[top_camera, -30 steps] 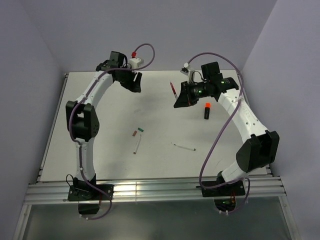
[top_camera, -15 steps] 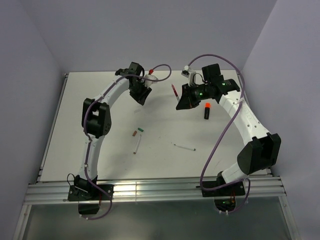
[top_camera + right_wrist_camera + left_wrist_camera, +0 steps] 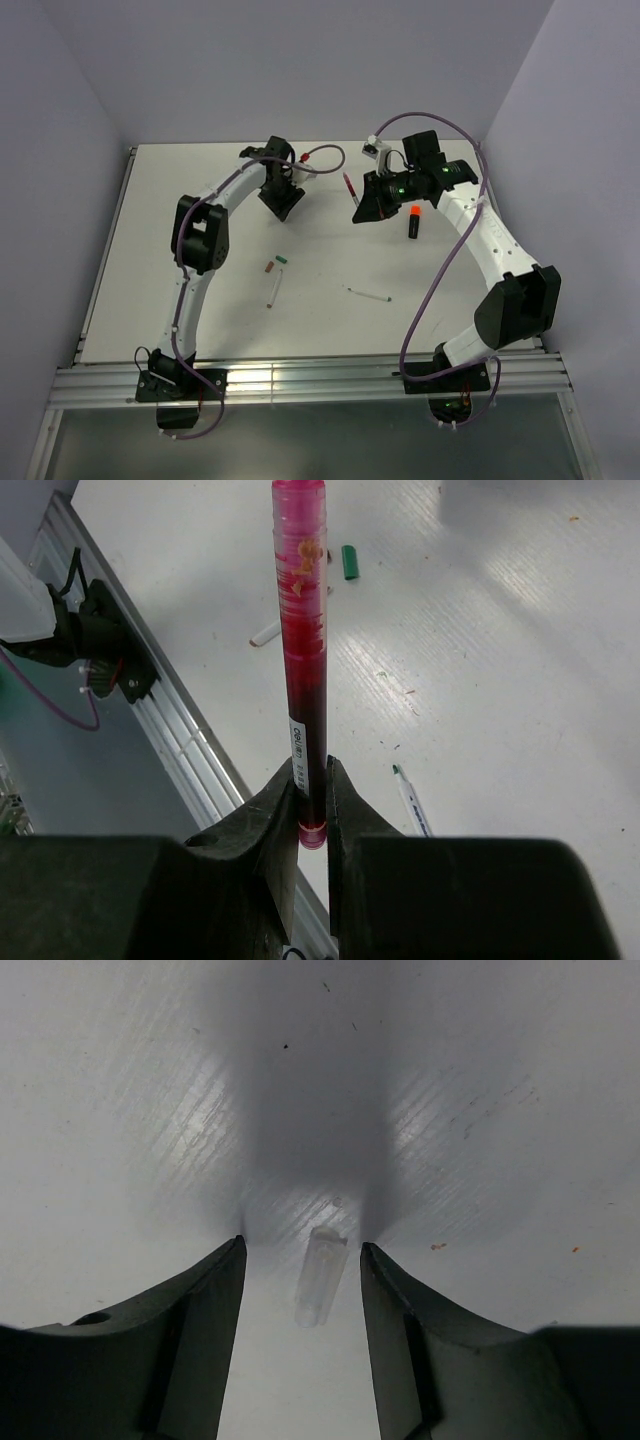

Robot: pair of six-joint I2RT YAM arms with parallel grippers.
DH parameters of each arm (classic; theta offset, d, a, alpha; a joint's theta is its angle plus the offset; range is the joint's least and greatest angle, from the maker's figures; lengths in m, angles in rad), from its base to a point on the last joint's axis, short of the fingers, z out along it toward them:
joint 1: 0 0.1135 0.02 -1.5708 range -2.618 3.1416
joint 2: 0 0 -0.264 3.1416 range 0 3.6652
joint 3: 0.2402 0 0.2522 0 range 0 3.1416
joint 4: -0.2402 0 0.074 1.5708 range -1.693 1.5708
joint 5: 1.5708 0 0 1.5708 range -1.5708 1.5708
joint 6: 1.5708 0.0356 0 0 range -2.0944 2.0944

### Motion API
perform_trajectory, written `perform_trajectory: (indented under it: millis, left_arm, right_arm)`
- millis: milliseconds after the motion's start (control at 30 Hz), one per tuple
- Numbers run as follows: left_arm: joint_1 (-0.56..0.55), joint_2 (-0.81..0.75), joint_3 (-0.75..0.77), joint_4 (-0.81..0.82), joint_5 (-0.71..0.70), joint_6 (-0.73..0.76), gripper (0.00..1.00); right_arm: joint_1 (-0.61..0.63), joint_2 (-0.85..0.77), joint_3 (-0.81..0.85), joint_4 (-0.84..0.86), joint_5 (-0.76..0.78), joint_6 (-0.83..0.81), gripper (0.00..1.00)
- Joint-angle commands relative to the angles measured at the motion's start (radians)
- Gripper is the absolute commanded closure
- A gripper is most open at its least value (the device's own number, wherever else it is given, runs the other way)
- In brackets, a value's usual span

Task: Insert the pens into the pen caps

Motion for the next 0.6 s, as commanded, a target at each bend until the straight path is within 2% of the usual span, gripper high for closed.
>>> perform_trajectory:
  millis: [0,200,567]
  left_arm:
    - [-0.020,0.028,0.022,-0.020,-0.058,0.038,0.45]
    - [-0.034,0.024,0.002,-0.051,-0.095,0.081,0.47]
    - [-0.028,0.073,0.001,-0.158,-0.075,0.089,0.66]
  right_arm:
    - [-0.005,-0.037,-0.004,0.004,-0.004,-0.014,1.00]
    - [-0.005,-0.036,0.007,0.004,-0.001,-0.017,1.00]
    - [-0.008,-0.057,0.117,-0.009,0.049,-0.041,1.00]
